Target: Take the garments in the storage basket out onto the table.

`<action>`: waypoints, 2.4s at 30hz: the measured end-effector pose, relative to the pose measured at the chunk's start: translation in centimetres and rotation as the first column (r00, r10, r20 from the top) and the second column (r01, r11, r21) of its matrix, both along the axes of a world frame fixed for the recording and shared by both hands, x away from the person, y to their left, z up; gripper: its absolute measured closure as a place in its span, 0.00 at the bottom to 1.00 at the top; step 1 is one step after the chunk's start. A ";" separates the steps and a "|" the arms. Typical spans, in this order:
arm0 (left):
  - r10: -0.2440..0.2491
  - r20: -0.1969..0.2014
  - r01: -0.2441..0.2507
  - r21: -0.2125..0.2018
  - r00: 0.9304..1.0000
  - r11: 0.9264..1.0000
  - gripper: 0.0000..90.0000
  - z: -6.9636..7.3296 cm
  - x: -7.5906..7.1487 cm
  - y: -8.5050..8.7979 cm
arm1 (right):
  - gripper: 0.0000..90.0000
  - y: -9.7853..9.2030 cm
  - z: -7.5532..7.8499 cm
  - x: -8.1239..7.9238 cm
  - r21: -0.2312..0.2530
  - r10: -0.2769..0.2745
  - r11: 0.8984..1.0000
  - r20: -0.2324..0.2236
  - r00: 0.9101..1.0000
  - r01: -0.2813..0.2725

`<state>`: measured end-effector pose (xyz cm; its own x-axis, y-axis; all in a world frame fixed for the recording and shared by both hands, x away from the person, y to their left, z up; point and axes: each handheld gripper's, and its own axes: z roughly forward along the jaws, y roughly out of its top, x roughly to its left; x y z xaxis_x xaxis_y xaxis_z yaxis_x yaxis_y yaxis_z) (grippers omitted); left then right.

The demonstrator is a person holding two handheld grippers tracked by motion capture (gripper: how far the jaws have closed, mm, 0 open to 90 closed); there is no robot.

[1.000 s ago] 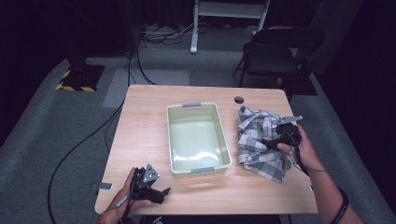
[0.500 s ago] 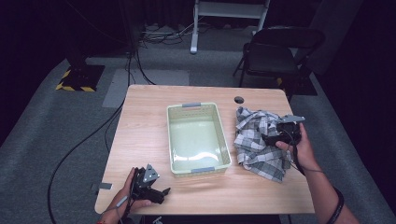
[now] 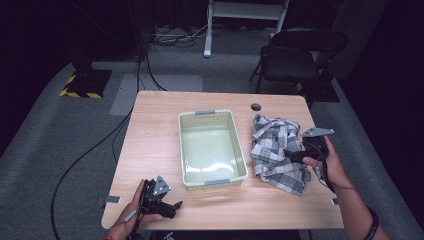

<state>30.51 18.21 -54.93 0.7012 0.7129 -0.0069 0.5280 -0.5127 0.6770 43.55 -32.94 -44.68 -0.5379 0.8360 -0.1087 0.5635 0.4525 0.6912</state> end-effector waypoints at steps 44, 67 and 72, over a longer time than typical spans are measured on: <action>0.001 0.000 -0.001 0.000 1.000 1.000 0.00 0.0 0.0 0.0 | 0.04 -3.4 -1.9 -4.9 -0.143 0.182 0.972 -0.037 0.983 -0.186; 0.001 0.000 -0.001 0.000 1.000 1.000 0.00 0.0 0.0 0.0 | 0.04 -6.9 -4.9 -7.3 -0.114 0.154 0.980 -0.066 0.986 -0.161; 0.000 0.001 0.000 -0.001 1.000 1.000 0.00 0.0 0.0 0.0 | 0.04 -7.8 -5.8 -7.8 -0.112 0.133 0.984 -0.081 0.988 -0.142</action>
